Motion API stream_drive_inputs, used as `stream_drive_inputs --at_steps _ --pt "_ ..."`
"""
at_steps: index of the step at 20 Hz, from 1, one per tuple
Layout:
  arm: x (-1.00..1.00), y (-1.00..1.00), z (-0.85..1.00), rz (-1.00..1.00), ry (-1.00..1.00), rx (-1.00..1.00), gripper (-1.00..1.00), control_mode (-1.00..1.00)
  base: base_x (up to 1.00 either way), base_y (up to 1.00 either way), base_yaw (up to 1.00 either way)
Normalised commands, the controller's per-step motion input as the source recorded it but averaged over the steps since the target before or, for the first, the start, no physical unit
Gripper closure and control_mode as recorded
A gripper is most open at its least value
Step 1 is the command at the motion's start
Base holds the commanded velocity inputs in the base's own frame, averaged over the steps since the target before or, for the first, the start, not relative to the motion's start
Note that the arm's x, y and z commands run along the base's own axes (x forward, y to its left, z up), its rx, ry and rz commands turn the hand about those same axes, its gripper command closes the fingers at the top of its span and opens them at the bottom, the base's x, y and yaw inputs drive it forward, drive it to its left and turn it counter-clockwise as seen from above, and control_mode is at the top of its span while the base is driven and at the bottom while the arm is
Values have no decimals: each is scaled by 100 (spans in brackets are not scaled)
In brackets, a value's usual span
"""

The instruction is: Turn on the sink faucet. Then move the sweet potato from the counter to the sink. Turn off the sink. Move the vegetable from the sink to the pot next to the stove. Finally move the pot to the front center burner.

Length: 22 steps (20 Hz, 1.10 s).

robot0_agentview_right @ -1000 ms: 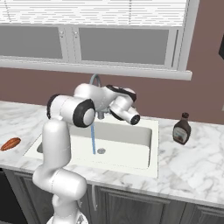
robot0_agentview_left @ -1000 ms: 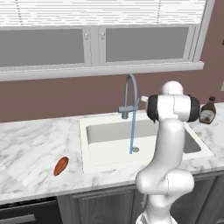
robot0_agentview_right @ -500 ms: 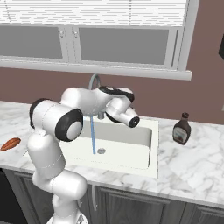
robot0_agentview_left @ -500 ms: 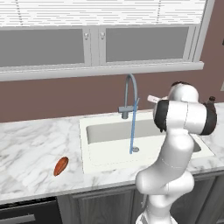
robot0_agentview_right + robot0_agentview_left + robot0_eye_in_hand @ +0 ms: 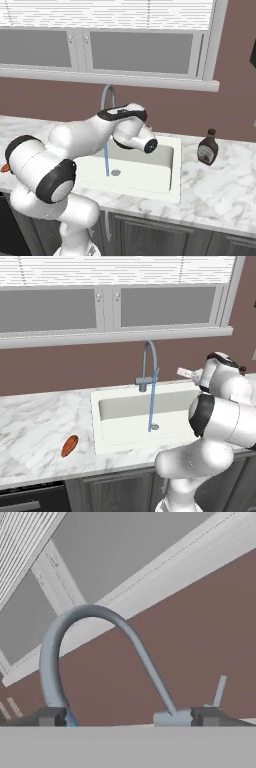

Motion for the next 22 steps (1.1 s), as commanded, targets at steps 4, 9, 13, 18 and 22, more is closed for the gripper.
stream_drive_inputs --at_steps 4,9,13,18,22 --pt "-87 1 51 0 1 -6 -100 -100 0 0 0" --pt "-87 4 53 0 1 -7 -100 -100 0 0 0" --pt "-87 9 56 0 3 -7 -100 -100 0 0 0" --pt "-87 19 58 0 12 -5 -100 -100 0 0 0" --pt "-81 37 45 0 23 -8 -100 -100 0 0 0"
